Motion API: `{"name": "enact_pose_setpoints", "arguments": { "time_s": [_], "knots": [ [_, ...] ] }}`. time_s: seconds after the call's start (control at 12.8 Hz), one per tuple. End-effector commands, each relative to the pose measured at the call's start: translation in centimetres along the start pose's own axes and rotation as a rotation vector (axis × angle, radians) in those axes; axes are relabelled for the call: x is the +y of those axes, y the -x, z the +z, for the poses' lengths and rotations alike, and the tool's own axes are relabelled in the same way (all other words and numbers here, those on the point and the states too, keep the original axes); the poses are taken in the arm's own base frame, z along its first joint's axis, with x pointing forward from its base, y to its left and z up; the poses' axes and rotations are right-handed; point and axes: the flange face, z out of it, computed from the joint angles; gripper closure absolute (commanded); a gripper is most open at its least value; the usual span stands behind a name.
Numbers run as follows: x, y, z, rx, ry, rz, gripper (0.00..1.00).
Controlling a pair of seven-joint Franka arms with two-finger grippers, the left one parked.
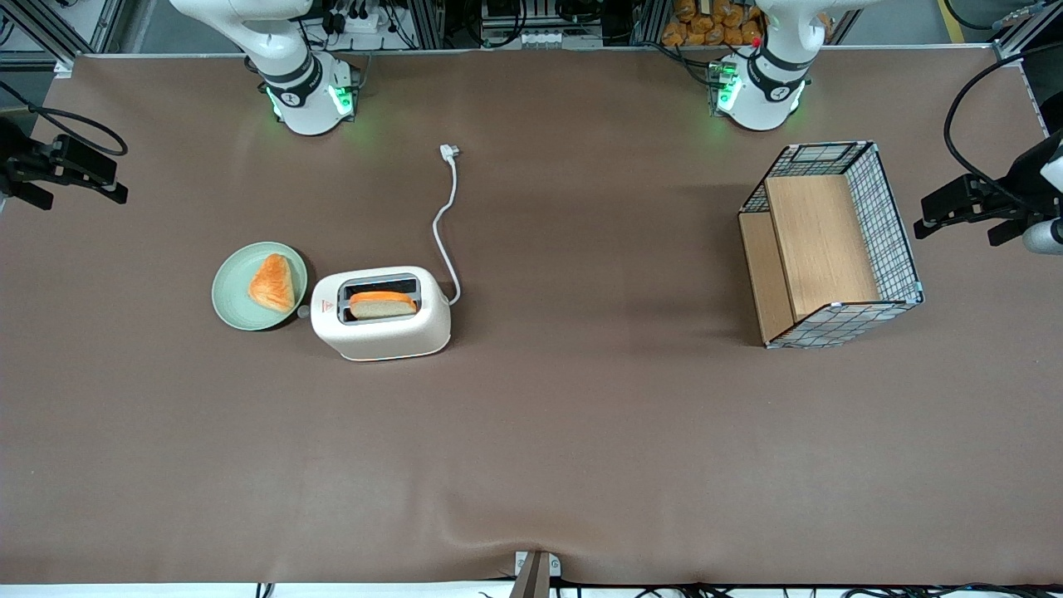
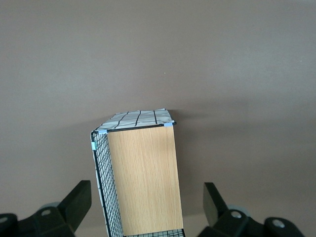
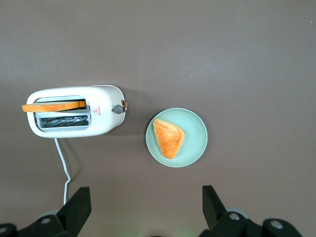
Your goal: Press toaster button with right arm
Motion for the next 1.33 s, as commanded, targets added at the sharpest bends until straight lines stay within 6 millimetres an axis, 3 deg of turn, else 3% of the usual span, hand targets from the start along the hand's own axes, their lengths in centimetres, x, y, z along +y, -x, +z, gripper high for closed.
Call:
{"name": "enact_pose_setpoints", "arguments": {
  "time_s": [0.0, 0.78, 0.86, 1.02, 1.25],
  "knots": [
    [0.4, 0.3, -0.8, 0.002, -0.003, 0.021, 0.0],
    [0.3, 0.5, 0.5, -0.061, -0.012, 0.013, 0.0],
    [0.1, 0.6, 0.2, -0.059, -0.015, 0.008, 0.06],
    [-0.1, 1.0, 0.1, -0.072, -0.022, 0.005, 0.31],
    [-0.4, 1.2, 0.1, -0.083, -0.024, 0.001, 0.85]
  ]
}}
